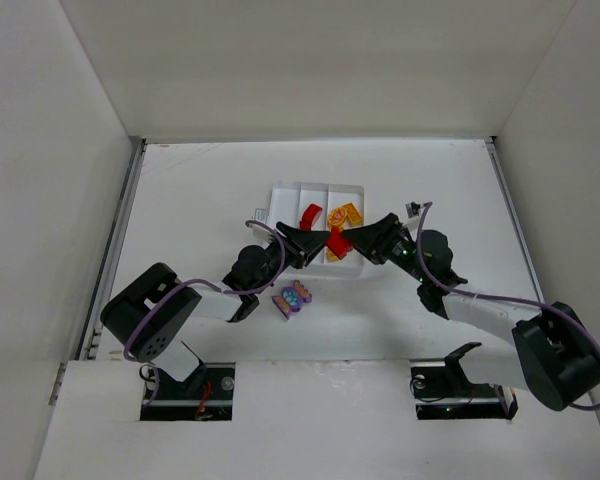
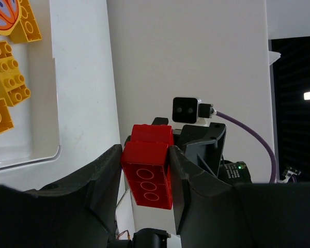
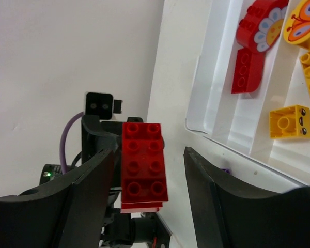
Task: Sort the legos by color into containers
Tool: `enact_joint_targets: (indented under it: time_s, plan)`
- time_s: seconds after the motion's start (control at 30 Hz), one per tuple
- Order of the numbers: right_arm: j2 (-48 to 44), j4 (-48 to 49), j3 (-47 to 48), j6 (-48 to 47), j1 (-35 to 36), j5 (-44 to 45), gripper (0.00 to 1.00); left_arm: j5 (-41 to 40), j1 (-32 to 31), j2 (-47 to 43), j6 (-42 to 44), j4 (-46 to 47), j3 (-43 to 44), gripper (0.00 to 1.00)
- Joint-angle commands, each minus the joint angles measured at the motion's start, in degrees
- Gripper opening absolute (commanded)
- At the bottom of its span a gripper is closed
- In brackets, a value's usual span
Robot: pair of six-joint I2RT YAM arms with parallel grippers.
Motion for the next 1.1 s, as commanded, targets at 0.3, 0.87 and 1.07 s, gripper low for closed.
enact_joint_targets:
  time_s: [0.3, 0.87, 1.07]
  plan:
    - [2.44, 6.41, 2.53, 1.62, 0.11, -4.22, 0.52, 0.64, 0.01, -0.8, 0.12, 4.67, 1.48, 0.09]
    - [2.89, 14.68, -0.37, 6.36, -5.51, -7.3, 0.31, 2.31, 0.27, -2.2, 0.3, 5.11, -0.36, 0.08]
    - [1.3, 12.66, 0.94, 5.75, -10.52, -7.74, 0.31, 3.89, 0.8, -5.1, 0.91, 4.4, -3.88, 0.08]
